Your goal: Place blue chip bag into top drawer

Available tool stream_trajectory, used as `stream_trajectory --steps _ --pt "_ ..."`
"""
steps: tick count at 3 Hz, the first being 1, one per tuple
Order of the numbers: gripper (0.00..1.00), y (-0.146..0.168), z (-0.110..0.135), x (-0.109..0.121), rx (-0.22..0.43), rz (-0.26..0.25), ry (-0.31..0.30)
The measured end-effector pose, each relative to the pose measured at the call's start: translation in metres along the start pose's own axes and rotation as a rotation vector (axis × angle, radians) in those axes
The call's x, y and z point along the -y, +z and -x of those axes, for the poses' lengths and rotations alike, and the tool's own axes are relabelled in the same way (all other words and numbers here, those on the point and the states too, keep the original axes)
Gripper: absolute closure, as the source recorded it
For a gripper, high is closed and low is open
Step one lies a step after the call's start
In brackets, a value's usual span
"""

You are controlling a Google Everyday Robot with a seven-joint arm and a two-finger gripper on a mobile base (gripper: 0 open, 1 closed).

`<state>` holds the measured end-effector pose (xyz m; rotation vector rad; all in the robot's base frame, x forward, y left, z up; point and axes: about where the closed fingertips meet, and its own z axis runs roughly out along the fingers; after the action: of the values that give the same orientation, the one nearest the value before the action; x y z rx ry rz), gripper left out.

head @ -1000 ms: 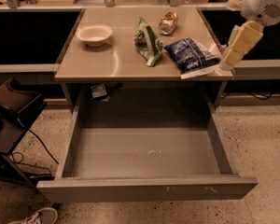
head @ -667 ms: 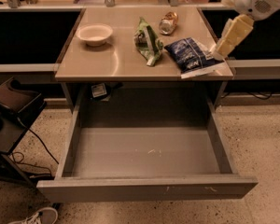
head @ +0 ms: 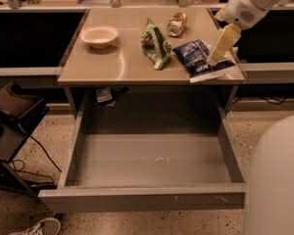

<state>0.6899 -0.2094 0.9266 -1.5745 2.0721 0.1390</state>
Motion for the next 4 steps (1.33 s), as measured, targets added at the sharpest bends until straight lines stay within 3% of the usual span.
stream_trajectory --steps 2,4 --pt "0.00 0.060 -0.011 0.002 -0.075 0.111 0.039" --pt "0.00 0.078 -0.017 0.003 -0.099 0.140 0.060"
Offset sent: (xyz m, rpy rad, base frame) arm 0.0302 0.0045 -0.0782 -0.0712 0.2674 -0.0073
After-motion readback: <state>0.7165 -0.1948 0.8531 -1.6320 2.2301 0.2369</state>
